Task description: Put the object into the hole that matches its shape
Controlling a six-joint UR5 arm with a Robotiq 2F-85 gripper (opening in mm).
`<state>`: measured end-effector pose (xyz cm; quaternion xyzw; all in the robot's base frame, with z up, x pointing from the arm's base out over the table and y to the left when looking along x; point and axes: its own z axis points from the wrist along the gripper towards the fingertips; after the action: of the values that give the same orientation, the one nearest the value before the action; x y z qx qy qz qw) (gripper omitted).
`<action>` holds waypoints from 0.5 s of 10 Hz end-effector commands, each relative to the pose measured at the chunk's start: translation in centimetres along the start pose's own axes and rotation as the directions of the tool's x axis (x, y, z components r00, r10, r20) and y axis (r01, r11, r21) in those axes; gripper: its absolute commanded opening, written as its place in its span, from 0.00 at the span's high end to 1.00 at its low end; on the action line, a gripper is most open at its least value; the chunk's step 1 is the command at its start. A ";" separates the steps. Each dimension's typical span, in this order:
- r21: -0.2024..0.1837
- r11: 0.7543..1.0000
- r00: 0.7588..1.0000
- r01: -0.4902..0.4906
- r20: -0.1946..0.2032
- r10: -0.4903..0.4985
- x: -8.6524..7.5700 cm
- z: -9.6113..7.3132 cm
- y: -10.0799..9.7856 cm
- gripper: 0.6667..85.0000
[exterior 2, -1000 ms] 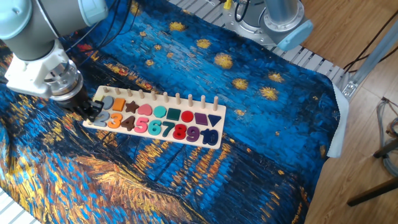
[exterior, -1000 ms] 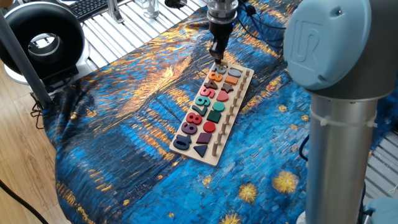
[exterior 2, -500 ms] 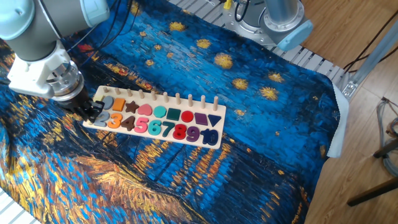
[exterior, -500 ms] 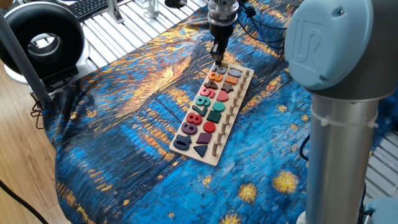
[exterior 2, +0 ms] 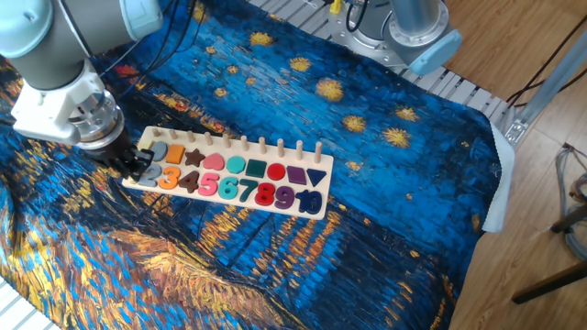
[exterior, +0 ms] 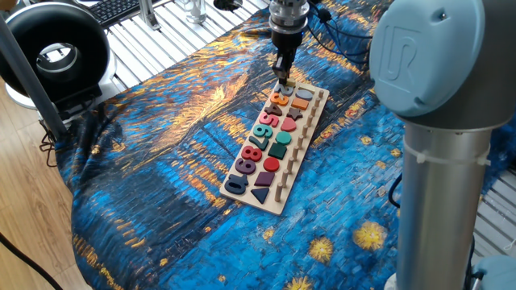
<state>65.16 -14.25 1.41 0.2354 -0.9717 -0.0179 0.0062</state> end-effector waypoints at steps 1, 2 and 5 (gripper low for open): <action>-0.025 0.999 0.999 0.022 0.025 -0.021 -0.3 -0.3 -0.2 0.74; -0.024 0.999 0.999 0.025 0.021 -0.024 -0.1 -0.3 -0.5 0.72; -0.023 0.999 1.000 0.025 0.019 -0.024 -0.3 -0.1 -0.3 0.69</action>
<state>65.38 -14.61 1.41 0.2475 -0.9686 -0.0246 0.0034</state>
